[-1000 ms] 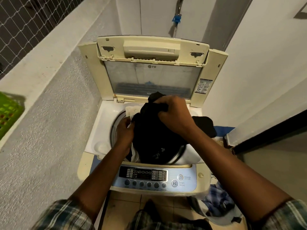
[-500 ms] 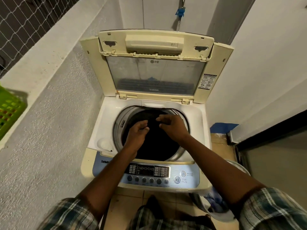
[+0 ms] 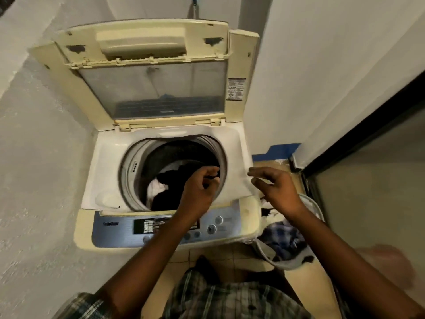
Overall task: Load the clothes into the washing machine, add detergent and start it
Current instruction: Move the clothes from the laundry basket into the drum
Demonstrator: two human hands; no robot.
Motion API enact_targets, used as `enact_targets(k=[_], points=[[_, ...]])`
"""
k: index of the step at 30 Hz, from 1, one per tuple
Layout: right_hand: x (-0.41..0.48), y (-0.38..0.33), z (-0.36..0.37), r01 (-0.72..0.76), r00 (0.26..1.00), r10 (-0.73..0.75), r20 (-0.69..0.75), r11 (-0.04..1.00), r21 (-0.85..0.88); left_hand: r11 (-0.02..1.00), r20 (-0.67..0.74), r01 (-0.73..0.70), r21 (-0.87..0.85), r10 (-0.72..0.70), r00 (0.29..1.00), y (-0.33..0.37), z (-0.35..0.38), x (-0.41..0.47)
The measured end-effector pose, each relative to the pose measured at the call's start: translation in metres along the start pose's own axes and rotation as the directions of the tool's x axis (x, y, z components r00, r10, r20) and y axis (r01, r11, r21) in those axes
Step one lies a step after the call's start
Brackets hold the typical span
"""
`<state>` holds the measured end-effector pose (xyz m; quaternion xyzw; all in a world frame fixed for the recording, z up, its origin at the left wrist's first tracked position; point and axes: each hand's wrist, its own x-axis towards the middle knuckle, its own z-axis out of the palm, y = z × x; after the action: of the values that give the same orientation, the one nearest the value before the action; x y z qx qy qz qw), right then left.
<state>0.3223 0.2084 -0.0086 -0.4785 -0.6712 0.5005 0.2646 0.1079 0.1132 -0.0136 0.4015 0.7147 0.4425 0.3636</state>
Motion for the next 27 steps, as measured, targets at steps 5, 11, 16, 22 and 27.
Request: enact_targets(k=[5,11,16,22,27], points=[[-0.043,0.073,-0.088,-0.145,0.985,0.146,-0.087,0.989,0.013,0.999,0.182,-0.038,-0.019,0.041,0.982,0.026,0.100,-0.029],[-0.074,0.175,-0.165,-0.326,0.945,0.324,-0.054,0.945,-0.029,0.993,0.360,0.082,0.087,-0.108,0.927,0.010,0.221,-0.062],[-0.070,0.264,-0.186,-0.374,0.915,0.386,0.113,0.920,-0.115,0.961,0.364,0.153,0.229,-0.230,0.903,-0.042,0.293,-0.061],[-0.043,0.353,-0.178,-0.355,0.871,0.414,0.265,0.902,-0.244,0.897,0.311,0.212,0.388,-0.344,0.886,-0.117,0.360,-0.047],[-0.019,0.456,-0.154,-0.255,0.775,0.498,0.389,0.810,-0.529,0.832,0.311,0.255,0.493,-0.442,0.842,-0.206,0.411,-0.034]])
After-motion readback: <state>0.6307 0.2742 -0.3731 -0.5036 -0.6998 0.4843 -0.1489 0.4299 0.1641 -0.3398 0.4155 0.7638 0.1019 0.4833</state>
